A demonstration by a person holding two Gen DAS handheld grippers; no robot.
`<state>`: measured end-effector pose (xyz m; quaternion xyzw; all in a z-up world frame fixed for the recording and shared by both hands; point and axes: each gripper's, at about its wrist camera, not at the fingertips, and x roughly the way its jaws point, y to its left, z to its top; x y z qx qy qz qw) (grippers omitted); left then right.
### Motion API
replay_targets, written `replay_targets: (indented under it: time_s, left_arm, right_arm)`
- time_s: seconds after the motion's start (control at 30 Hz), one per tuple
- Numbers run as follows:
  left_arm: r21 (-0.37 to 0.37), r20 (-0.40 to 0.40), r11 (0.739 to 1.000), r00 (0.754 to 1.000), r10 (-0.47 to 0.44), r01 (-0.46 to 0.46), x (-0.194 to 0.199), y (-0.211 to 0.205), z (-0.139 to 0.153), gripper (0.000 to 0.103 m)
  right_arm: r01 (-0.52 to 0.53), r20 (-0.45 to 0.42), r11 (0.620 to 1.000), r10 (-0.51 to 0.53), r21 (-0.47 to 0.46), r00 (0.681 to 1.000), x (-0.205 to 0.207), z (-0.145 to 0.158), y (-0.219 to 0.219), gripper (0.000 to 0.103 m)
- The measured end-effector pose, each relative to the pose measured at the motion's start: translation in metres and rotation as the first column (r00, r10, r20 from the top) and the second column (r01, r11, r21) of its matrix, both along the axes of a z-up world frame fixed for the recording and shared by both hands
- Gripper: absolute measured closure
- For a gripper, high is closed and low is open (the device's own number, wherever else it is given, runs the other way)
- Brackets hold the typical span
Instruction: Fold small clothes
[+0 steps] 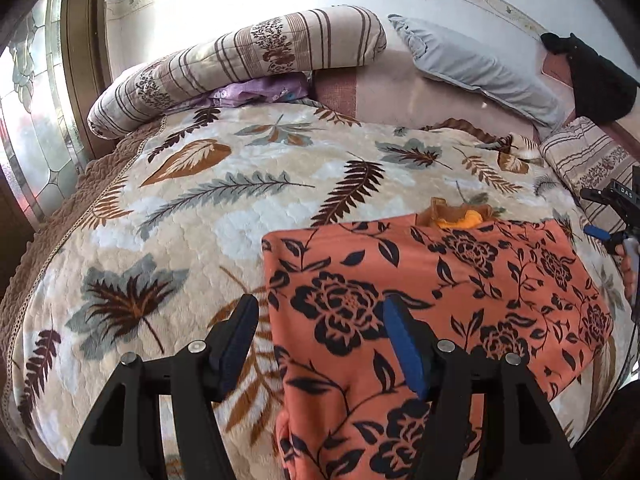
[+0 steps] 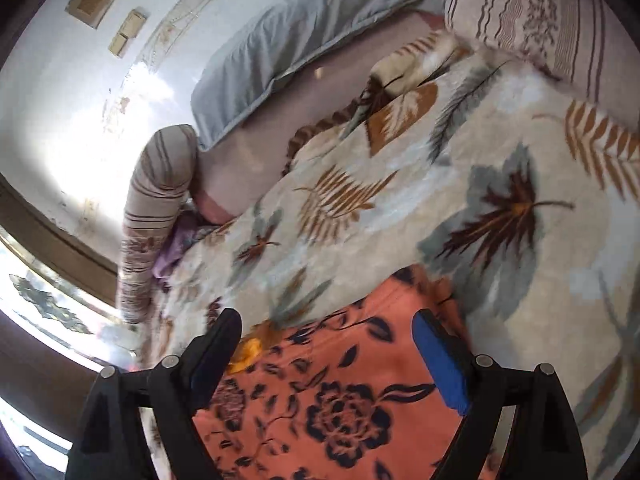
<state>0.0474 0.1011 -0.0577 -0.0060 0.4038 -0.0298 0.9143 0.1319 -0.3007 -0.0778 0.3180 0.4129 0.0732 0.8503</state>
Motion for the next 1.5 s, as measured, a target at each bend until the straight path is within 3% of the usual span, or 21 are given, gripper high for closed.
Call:
replay_targets:
  time_s: [0.17, 0.27, 0.3, 0.37, 0.47, 0.53, 0.6, 0.67, 0.77, 0.83, 0.93, 1.03, 1.1, 1.13, 1.17, 1.2, 1.27, 1.33, 1.37, 1.43, 1.5]
  left_arm:
    - [-0.042, -0.068, 0.999, 0.998, 0.009, -0.011, -0.007, -0.002, -0.026, 0.037]
    - [-0.067, -0.080, 0.998, 0.997, 0.014, -0.019, -0.009, -0.004, -0.030, 0.037]
    - [-0.061, -0.082, 0.998, 0.997, 0.013, -0.018, -0.010, -0.004, -0.031, 0.037]
    - [-0.048, -0.078, 0.999, 0.997, 0.013, -0.016, -0.013, -0.004, -0.031, 0.037]
    - [-0.044, -0.074, 0.999, 0.997, 0.021, -0.024, -0.017, -0.002, -0.031, 0.037]
    - [-0.059, -0.065, 0.998, 0.998, 0.023, -0.027, -0.018, 0.000, -0.028, 0.037]
    - [-0.074, -0.052, 0.997, 0.998, 0.024, -0.028, -0.016, 0.000, -0.023, 0.037]
    - [-0.083, -0.037, 0.996, 0.999, 0.014, -0.017, -0.011, -0.004, -0.020, 0.037]
    - [-0.074, -0.070, 0.997, 0.997, -0.026, 0.021, 0.001, -0.017, -0.033, 0.033]
    - [0.010, -0.139, 1.000, 0.990, -0.025, 0.027, 0.013, -0.029, -0.055, 0.031]
    - [0.106, -0.099, 0.993, 0.994, -0.045, 0.056, 0.011, -0.041, -0.062, 0.028]
    - [0.064, -0.113, 0.997, 0.993, -0.035, 0.042, 0.010, -0.035, -0.059, 0.028]
    - [0.052, -0.117, 0.998, 0.993, -0.034, 0.041, 0.008, -0.032, -0.056, 0.028]
    - [0.047, -0.114, 0.998, 0.993, -0.032, 0.038, 0.007, -0.031, -0.053, 0.028]
    - [0.033, -0.102, 0.999, 0.994, -0.032, 0.036, 0.003, -0.030, -0.048, 0.028]
    - [0.014, -0.082, 0.999, 0.996, -0.036, 0.037, 0.000, -0.028, -0.042, 0.028]
    - [-0.006, -0.049, 1.000, 0.998, -0.031, 0.031, -0.007, -0.026, -0.032, 0.028]
    - [-0.022, -0.059, 1.000, 0.998, -0.015, 0.014, -0.007, -0.023, -0.033, 0.027]
    - [-0.023, -0.079, 1.000, 0.997, -0.019, 0.017, -0.006, -0.022, -0.038, 0.027]
    - [-0.003, -0.123, 1.000, 0.992, -0.006, 0.005, -0.002, -0.023, -0.049, 0.027]
    - [-0.012, -0.115, 1.000, 0.993, -0.002, 0.000, -0.006, -0.023, -0.047, 0.027]
  right_arm:
    - [-0.120, -0.100, 0.978, 0.104, -0.169, 0.990, 0.007, -0.021, 0.004, 0.027]
    - [-0.172, -0.140, 0.943, 0.137, -0.284, 0.981, 0.018, -0.033, 0.015, 0.034]
    - [-0.181, -0.161, 0.937, 0.137, -0.298, 0.977, 0.023, -0.039, 0.016, 0.039]
    - [-0.205, -0.212, 0.926, 0.141, -0.317, 0.967, 0.030, -0.052, 0.019, 0.080]
    - [-0.254, -0.231, 0.895, 0.177, -0.367, 0.957, 0.030, -0.051, 0.029, 0.093]
    - [-0.226, -0.219, 0.891, 0.148, -0.394, 0.965, 0.028, -0.045, 0.026, 0.096]
    - [-0.162, -0.210, 0.892, 0.078, -0.422, 0.975, 0.029, -0.045, 0.014, 0.097]
    - [-0.140, -0.241, 0.914, 0.048, -0.382, 0.969, 0.032, -0.056, 0.002, 0.097]
    - [-0.059, -0.184, 0.935, -0.007, -0.350, 0.983, 0.024, -0.048, -0.007, 0.094]
    - [0.008, -0.180, 0.941, -0.073, -0.338, 0.981, 0.020, -0.042, -0.016, 0.091]
    - [0.002, -0.146, 0.972, -0.037, -0.236, 0.989, 0.009, -0.025, -0.015, 0.091]
    - [-0.081, -0.096, 0.980, 0.064, -0.180, 0.993, 0.006, -0.004, 0.009, 0.090]
    - [-0.156, -0.129, 0.983, 0.143, -0.099, 0.981, 0.015, -0.009, 0.028, 0.069]
    - [-0.184, -0.153, 0.981, 0.172, -0.063, 0.973, 0.020, -0.018, 0.036, 0.038]
    - [-0.203, -0.160, 0.979, 0.196, -0.028, 0.968, 0.025, -0.026, 0.042, 0.023]
    - [-0.201, -0.151, 0.979, 0.197, -0.016, 0.969, 0.029, -0.035, 0.042, 0.024]
    - [-0.067, -0.168, 0.996, 0.055, -0.063, 0.984, 0.040, -0.052, 0.015, 0.026]
    - [0.101, -0.166, 0.985, -0.077, 0.139, 0.983, 0.040, -0.070, -0.027, 0.029]
    - [0.128, -0.161, 0.979, -0.102, 0.161, 0.982, 0.034, -0.066, -0.033, 0.028]
    - [0.112, -0.125, 0.994, -0.113, -0.019, 0.986, 0.018, -0.042, -0.029, 0.026]
    - [0.070, -0.086, 0.997, -0.071, -0.022, 0.994, -0.007, -0.026, -0.028, 0.026]
